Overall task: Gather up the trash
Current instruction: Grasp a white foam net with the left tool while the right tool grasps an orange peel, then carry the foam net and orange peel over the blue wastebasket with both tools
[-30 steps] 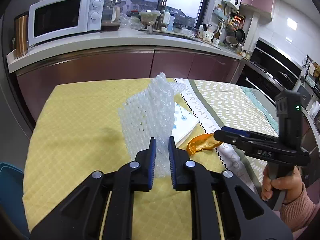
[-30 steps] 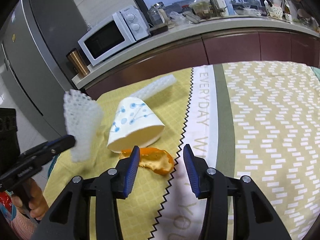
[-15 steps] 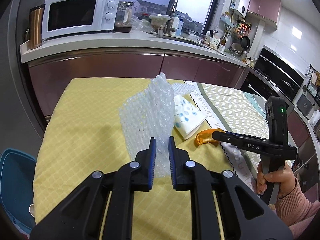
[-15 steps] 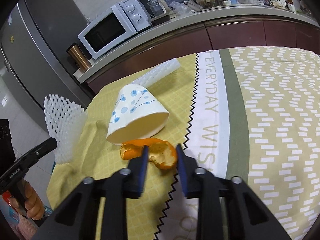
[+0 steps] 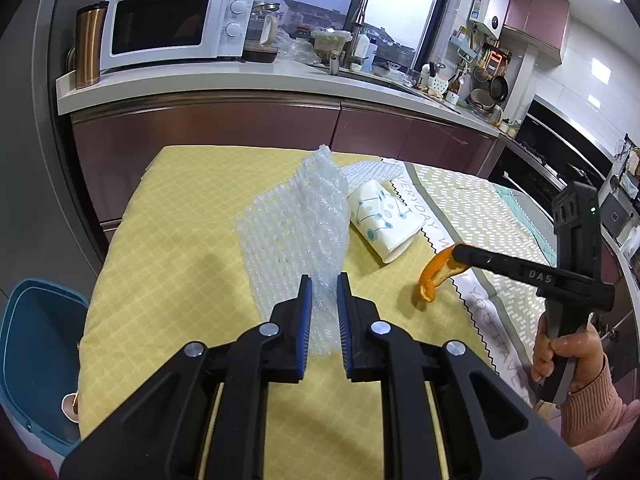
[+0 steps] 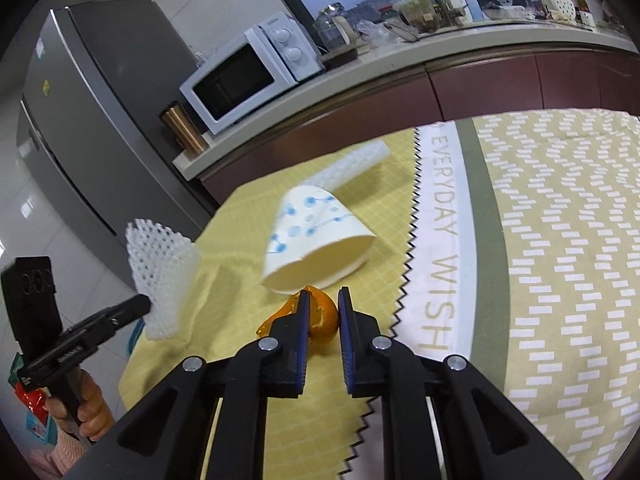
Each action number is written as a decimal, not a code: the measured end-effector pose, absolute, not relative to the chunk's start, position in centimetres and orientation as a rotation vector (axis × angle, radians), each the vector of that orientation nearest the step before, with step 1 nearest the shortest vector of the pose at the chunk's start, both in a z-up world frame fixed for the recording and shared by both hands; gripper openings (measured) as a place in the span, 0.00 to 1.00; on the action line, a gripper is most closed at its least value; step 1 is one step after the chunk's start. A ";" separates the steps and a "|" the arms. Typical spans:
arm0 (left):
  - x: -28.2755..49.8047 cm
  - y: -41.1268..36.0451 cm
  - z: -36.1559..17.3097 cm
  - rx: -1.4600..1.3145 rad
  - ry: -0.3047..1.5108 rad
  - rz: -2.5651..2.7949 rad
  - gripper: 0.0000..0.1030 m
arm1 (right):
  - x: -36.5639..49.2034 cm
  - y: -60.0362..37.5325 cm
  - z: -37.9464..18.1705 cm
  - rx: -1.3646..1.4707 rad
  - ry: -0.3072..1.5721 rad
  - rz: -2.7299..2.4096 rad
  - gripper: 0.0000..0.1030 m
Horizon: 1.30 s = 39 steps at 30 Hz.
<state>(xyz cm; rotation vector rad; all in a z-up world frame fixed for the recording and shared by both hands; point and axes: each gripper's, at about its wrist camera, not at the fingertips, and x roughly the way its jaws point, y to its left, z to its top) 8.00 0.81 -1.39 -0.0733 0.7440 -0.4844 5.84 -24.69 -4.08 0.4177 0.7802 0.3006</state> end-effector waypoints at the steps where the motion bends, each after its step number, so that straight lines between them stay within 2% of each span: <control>1: 7.9 0.8 -1.3 -0.068 0.743 -0.479 0.13 | 5.8 -24.6 -3.8 0.421 0.775 0.309 0.12; 39: 3.0 8.8 1.1 -0.118 0.664 -0.386 0.13 | 7.9 -12.4 -1.1 0.349 0.780 0.594 0.12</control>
